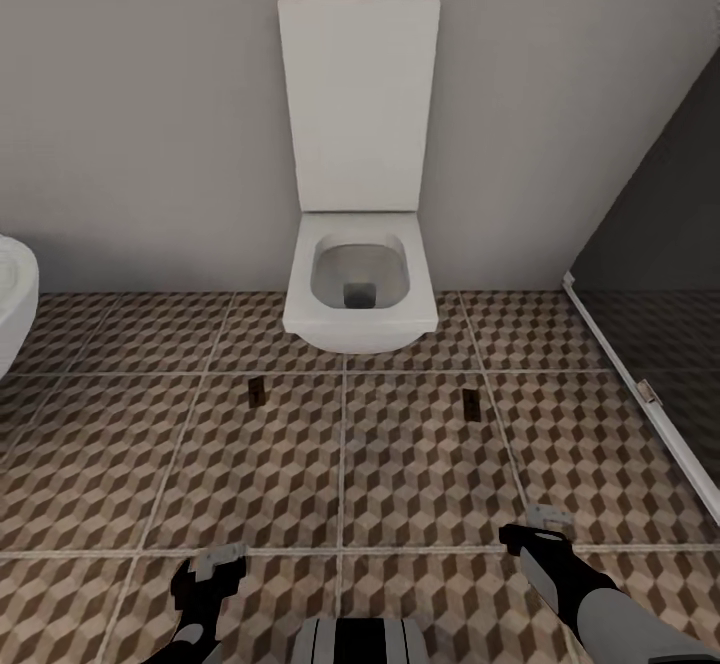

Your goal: Take the four mousetraps from the cabinet in the bathroom and place them on the bathroom floor. Make sure all four end up on the same floor surface, and ensure that at least two of them are either under or directly next to the same bathroom sink.

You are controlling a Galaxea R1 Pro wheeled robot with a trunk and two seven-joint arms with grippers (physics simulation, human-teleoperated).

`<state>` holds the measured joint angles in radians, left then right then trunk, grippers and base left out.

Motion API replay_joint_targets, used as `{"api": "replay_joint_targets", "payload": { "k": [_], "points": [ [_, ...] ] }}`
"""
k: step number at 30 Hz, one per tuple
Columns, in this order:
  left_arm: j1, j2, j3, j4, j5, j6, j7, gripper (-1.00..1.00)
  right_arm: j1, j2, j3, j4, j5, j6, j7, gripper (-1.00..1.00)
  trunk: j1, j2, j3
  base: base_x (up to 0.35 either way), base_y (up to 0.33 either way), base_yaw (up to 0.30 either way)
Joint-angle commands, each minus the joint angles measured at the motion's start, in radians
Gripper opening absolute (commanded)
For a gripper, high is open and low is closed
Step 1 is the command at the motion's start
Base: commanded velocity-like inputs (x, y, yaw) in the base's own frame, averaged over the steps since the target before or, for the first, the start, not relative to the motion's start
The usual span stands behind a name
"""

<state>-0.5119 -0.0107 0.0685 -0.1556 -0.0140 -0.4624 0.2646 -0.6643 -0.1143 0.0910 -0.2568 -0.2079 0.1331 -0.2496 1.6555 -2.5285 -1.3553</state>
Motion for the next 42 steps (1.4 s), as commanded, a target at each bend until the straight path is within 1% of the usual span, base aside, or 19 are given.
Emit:
{"api": "replay_joint_targets", "payload": {
  "k": [1, 42],
  "points": [
    [0.000, 0.000, 0.007, 0.000, -0.001, -0.004, -0.001, 1.00, 0.000, -0.001, 0.009, -0.002, -0.008, 0.007, -0.006, 1.00, -0.001, 0.000, 0.003, 0.000, 0.000, 0.000],
    [0.000, 0.000, 0.008, -0.001, -0.001, -0.002, 0.002, 1.00, 0.000, -0.001, 0.009, -0.003, -0.008, 0.005, 0.001, 1.00, -0.019, 0.010, 0.162, 0.000, 0.000, 0.000]
  ]
}}
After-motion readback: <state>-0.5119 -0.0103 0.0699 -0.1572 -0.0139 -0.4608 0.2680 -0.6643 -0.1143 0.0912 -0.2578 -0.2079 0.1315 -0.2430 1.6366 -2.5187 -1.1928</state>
